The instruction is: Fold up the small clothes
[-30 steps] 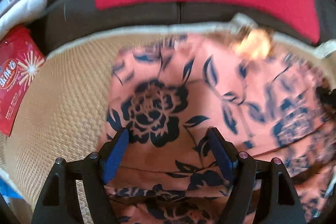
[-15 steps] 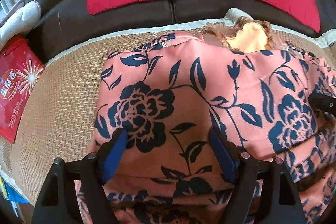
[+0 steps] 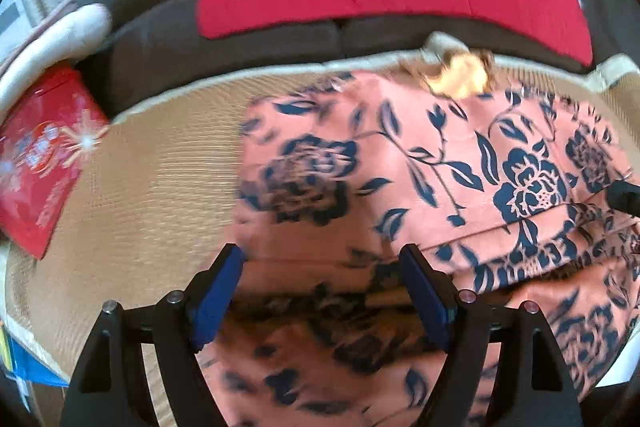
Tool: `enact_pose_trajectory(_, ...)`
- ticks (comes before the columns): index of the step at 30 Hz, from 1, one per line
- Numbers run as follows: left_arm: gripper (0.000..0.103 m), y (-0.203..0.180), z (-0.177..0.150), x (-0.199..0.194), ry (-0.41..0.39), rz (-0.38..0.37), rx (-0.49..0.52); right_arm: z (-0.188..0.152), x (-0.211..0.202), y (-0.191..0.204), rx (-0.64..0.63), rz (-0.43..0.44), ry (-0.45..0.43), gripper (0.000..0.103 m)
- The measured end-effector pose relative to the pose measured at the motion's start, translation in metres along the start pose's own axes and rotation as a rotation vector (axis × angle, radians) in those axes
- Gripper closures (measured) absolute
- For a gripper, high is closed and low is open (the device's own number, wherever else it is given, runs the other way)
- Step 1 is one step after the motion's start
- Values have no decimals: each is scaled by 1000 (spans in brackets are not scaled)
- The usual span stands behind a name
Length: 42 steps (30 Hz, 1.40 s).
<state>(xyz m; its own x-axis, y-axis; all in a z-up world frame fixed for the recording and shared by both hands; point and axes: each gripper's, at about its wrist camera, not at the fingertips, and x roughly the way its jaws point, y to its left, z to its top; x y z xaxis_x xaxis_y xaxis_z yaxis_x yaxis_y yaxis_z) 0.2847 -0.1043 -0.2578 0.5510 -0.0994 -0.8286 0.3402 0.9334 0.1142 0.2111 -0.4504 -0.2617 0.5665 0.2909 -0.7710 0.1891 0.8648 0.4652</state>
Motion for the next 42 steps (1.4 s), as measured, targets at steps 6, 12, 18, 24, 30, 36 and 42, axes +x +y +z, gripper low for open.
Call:
enact_pose_trajectory(6, 22, 61, -65, -51, -65, 15, -126, -52, -70, -14, 11, 82, -138, 24)
enact_pose_trajectory(12, 21, 112, -164, -75, 15, -38, -331, -132, -109, -41, 81, 95, -152, 15)
enact_pose_trajectory(18, 21, 108, -209, -43, 191, -185, -437, -192, -91, -76, 198, 6, 65, 15)
enact_pose_trajectory(24, 21, 73, -203, -20, 249, -333, -393, -212, -61, -106, 246, -68, 177, 15)
enact_pose_trajectory(30, 21, 44, -208, -5, 330, -419, -342, -226, -24, -116, 244, -87, 288, 15)
enact_pose_trajectory(36, 49, 30, -201, 10, 345, -452, -337, -231, -4, -108, 242, -43, 279, 29)
enact_pose_trajectory(42, 94, 26, -213, 2, 341, -461, -307, -239, -16, -86, 176, -85, 315, 91)
